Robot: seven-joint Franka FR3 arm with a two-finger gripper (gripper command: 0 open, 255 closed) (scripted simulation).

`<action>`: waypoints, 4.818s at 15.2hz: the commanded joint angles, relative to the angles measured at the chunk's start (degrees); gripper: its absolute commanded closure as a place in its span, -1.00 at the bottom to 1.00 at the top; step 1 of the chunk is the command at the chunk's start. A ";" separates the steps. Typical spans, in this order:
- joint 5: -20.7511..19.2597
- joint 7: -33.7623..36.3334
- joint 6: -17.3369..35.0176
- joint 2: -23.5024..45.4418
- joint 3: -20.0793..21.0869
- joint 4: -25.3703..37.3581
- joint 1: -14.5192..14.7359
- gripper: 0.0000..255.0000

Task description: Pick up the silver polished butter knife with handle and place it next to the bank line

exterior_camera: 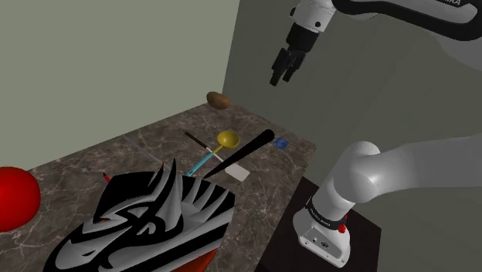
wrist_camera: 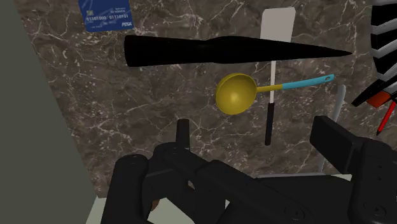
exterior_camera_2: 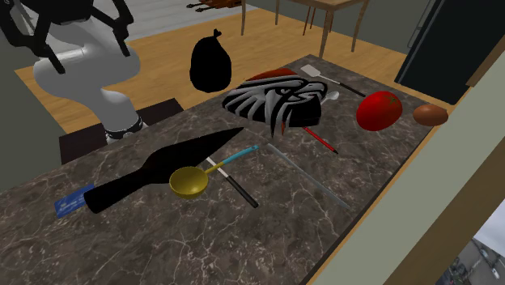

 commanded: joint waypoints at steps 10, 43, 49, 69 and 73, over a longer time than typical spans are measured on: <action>3.36 7.19 10.08 12.88 8.06 0.53 2.20 -1.00; -9.75 31.15 28.82 66.31 21.55 26.18 10.45 -1.00; -9.75 31.15 28.82 66.31 21.55 26.18 10.45 -1.00; -8.23 30.29 22.90 63.37 22.15 29.41 10.04 1.00; -7.71 30.00 20.17 62.33 22.35 31.20 9.93 1.00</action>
